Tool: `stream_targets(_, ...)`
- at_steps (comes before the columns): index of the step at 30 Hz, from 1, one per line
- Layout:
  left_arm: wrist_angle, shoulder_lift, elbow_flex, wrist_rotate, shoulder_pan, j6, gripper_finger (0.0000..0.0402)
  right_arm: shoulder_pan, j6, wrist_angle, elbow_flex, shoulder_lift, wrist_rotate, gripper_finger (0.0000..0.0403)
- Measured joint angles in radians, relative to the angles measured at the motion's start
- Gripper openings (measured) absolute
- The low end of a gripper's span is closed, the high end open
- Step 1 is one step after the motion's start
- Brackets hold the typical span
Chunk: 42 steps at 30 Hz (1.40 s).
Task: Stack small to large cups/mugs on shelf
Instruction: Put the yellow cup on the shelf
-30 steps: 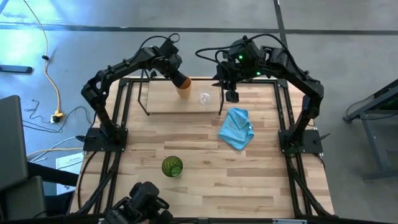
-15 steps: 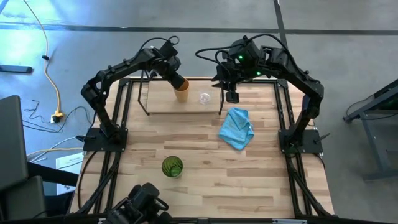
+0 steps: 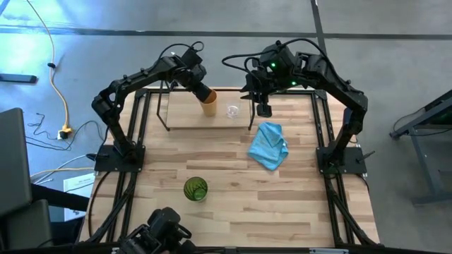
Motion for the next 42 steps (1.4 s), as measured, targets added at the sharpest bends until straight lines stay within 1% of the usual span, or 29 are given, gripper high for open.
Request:
stream_targets(10, -0.01, -0.002, 0.0, -0.009, 0.0, 0.001, 0.0, -0.005, -0.004, -0.017, 0.0, 0.024, -0.001, 0.0092)
stream_targets(13, -0.032, -0.011, 0.0, -0.032, 0.0, 0.006, 0.0, -0.014, -0.005, -0.017, 0.0, 0.03, -0.002, 0.0092)
stream_targets(20, -0.047, -0.041, -0.001, -0.045, 0.0, 0.009, 0.0, -0.019, -0.005, 0.008, 0.0, 0.027, -0.003, 0.0092)
stream_targets(42, -0.048, -0.049, -0.001, -0.018, 0.0, 0.009, 0.0, -0.019, 0.002, 0.004, 0.0, 0.026, -0.011, 0.0092)
